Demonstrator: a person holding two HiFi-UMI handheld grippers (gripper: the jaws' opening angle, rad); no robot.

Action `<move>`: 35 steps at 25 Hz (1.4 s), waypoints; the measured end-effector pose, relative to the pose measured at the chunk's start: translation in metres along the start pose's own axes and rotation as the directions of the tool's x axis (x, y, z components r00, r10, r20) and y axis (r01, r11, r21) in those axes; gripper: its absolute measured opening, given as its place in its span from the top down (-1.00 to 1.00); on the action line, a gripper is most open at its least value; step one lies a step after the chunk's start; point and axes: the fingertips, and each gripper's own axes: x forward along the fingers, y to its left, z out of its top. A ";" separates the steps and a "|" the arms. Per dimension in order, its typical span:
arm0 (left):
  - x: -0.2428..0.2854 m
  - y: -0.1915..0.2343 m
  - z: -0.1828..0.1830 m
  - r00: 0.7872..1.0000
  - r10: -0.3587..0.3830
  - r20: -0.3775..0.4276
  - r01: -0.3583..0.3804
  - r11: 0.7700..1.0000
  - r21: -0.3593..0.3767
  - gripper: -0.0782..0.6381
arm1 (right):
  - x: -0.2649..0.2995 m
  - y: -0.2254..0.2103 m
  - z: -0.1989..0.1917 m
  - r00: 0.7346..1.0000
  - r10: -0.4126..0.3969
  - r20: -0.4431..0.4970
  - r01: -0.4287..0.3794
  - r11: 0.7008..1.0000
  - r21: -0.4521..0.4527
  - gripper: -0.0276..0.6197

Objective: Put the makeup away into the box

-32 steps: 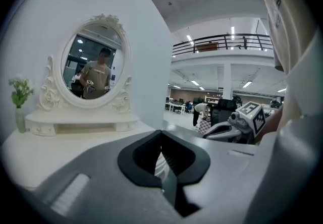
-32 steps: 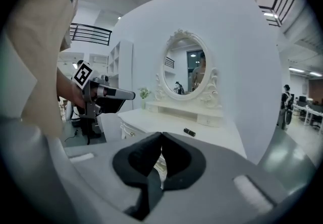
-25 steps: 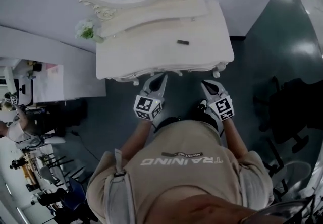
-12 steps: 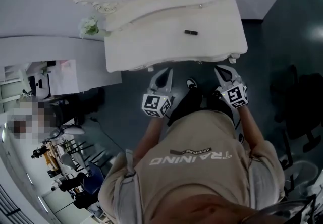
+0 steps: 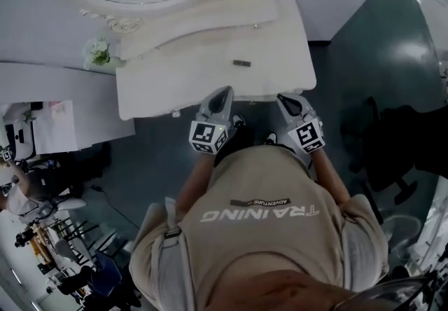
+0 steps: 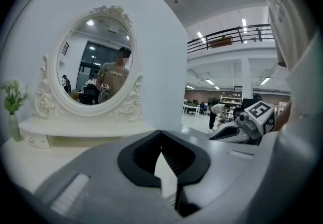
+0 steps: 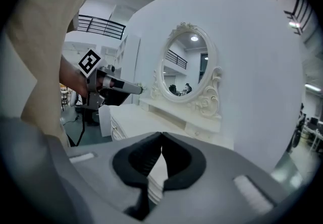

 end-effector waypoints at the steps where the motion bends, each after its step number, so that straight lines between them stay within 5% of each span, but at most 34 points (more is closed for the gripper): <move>1: 0.005 0.007 0.005 1.000 -0.008 0.011 0.008 1.000 0.007 0.78 | 0.002 -0.006 0.005 1.000 -0.014 -0.002 0.014 1.000 -0.003 0.90; 9: 0.013 0.048 0.003 0.994 -0.108 0.004 0.108 0.993 0.038 0.78 | 0.025 -0.028 0.034 0.993 -0.114 -0.021 0.114 0.993 0.027 0.90; 20: 0.031 0.129 -0.049 0.979 -0.194 -0.057 0.192 0.980 -0.041 0.78 | 0.106 -0.037 0.038 0.979 -0.176 -0.105 0.188 0.975 0.118 0.90; 28: 0.057 0.137 -0.046 0.972 -0.231 -0.052 0.227 0.971 -0.069 0.78 | 0.154 -0.035 0.046 0.991 -0.065 -0.120 0.072 0.996 0.055 0.90; 35: 0.105 0.106 -0.036 0.982 -0.166 -0.090 0.162 0.985 -0.054 0.78 | 0.166 -0.085 0.002 0.994 0.036 -0.104 -0.016 0.981 0.192 0.90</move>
